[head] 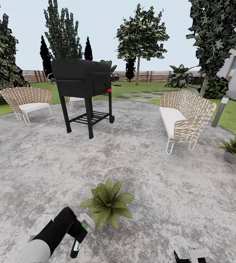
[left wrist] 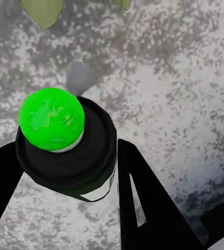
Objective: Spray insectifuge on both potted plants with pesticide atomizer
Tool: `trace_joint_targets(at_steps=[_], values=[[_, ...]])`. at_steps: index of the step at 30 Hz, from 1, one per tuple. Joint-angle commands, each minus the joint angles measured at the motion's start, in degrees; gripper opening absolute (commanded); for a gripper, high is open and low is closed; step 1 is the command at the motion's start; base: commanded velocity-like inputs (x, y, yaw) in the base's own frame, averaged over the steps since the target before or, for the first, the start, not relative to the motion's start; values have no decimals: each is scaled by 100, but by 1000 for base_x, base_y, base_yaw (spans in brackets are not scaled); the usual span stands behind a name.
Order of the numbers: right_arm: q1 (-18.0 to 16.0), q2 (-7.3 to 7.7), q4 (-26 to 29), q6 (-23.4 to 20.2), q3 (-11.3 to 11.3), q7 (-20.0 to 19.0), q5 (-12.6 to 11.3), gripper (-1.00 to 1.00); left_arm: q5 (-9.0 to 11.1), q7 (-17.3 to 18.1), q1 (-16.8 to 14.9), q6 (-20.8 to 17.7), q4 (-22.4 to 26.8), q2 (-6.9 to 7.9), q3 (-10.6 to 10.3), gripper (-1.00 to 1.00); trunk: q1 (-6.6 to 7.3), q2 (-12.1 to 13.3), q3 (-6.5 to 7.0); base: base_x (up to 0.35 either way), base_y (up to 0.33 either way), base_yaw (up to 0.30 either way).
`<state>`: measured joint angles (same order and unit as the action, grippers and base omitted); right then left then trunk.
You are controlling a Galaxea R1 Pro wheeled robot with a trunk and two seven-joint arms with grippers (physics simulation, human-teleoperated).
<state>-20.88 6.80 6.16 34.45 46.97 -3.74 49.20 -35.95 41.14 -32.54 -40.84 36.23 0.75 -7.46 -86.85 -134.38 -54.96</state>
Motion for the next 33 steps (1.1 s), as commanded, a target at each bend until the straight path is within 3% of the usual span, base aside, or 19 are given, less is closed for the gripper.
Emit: trace_joint_targets(at_steps=[1, 6, 10, 11, 14, 18, 21, 25, 29, 31, 33], values=[[-3, 2, -1, 18, 49, -39, 11, 100, -63, 52, -11, -76, 13, -8, -21, -100, -21, -44, -24, 0, 0, 0], [-3, 0, 0, 18, 49, -39, 11, 100, -70, 56, -24, -387, 123, -19, -34, -100, -21, -44, -24, 0, 0, 0], [-3, -1, -1, 18, 49, -39, 11, 100, -64, 60, -25, -386, 194, 106, -9, -100, -21, -44, -24, 0, 0, 0], [-3, 3, 0, 18, 49, -39, 11, 100, -40, 64, -23, -381, 198, 238, 2, -100, -21, -44, -24, 0, 0, 0], [-3, 2, 3, 18, 49, -39, 11, 100, -9, 66, -26, -364, 205, 335, 221, -100, -21, -44, -24, 0, 0, 0], [-3, 5, 8, 18, 49, -39, 11, 100, 14, 86, -32, -378, 586, 248, 379, -100, -21, -44, -24, 0, 0, 0], [-3, 6, 8, 18, 49, -36, 11, 100, 7, 91, -30, -395, 787, 67, 384, -100, -21, -44, -24, 0, 0, 0], [-3, 4, 8, 18, 49, -36, 11, 100, -15, 94, 12, -384, 771, 46, 372, -100, -21, -44, -24, 0, 0, 0], [-3, 3, 8, 18, 49, -39, 11, 100, -25, 96, 57, -338, 725, 144, 394, -100, -21, -44, -24, 0, 0, 0], [-3, 3, 8, 18, 49, -35, 11, 100, -26, 106, 62, -324, 710, 309, 401, -100, -21, -44, -24, 0, 0, 0], [-3, 5, 8, 18, 49, -35, 11, 100, -26, 111, 66, -312, 682, 373, 401, -100, -21, -44, -24, 0, 0, 0]])
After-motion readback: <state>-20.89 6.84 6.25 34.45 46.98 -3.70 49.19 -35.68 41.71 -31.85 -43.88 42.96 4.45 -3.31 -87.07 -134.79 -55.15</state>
